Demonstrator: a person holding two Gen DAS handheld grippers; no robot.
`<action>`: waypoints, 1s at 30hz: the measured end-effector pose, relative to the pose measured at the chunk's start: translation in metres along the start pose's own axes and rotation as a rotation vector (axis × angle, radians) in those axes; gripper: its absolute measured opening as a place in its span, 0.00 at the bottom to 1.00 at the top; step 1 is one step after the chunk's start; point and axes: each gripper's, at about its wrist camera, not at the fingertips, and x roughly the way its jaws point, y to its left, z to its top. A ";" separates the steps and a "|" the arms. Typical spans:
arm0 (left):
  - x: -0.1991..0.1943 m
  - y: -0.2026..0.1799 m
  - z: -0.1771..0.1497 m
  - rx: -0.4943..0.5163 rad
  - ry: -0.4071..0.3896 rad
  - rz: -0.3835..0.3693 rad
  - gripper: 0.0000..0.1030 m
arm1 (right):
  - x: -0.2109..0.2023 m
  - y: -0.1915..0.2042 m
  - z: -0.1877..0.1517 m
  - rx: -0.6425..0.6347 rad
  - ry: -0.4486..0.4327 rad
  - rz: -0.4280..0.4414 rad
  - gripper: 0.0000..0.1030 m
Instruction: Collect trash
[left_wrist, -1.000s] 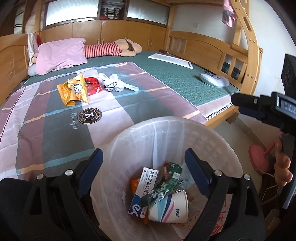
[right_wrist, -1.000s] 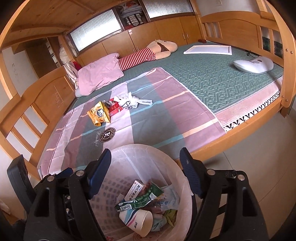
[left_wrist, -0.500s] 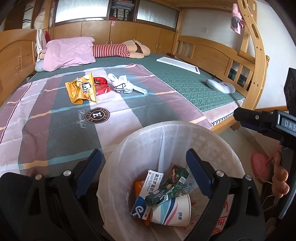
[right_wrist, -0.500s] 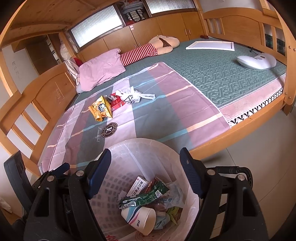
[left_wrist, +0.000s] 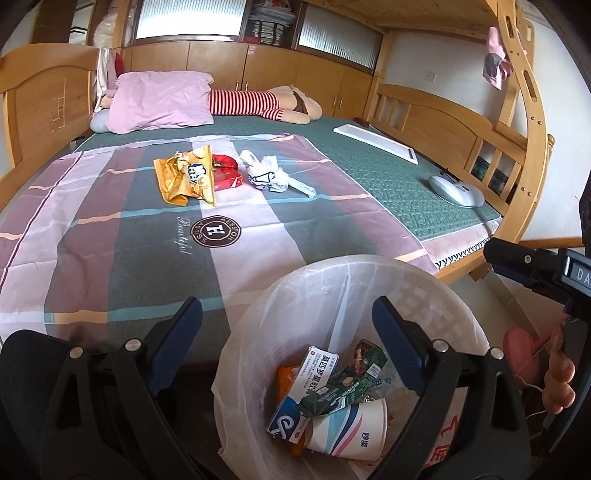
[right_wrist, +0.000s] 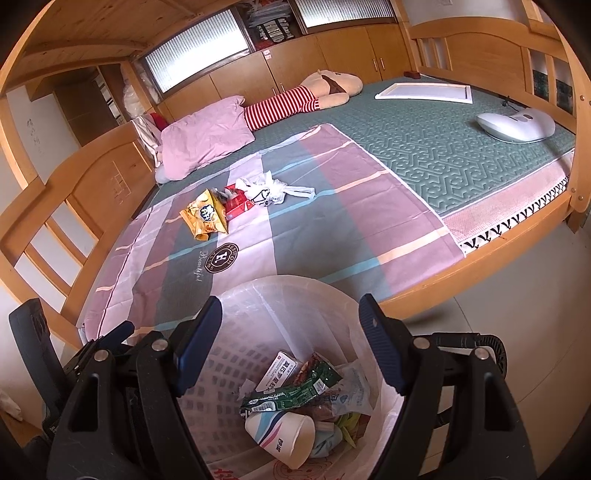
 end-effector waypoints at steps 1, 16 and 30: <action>0.000 0.000 0.000 -0.003 -0.002 0.002 0.90 | 0.001 0.000 0.000 0.000 0.001 -0.001 0.73; -0.004 0.050 0.024 -0.112 -0.076 0.128 0.92 | 0.013 0.015 0.015 -0.048 -0.007 -0.001 0.73; 0.070 0.156 0.078 -0.391 0.009 0.319 0.94 | 0.115 0.086 0.108 -0.215 0.025 0.047 0.73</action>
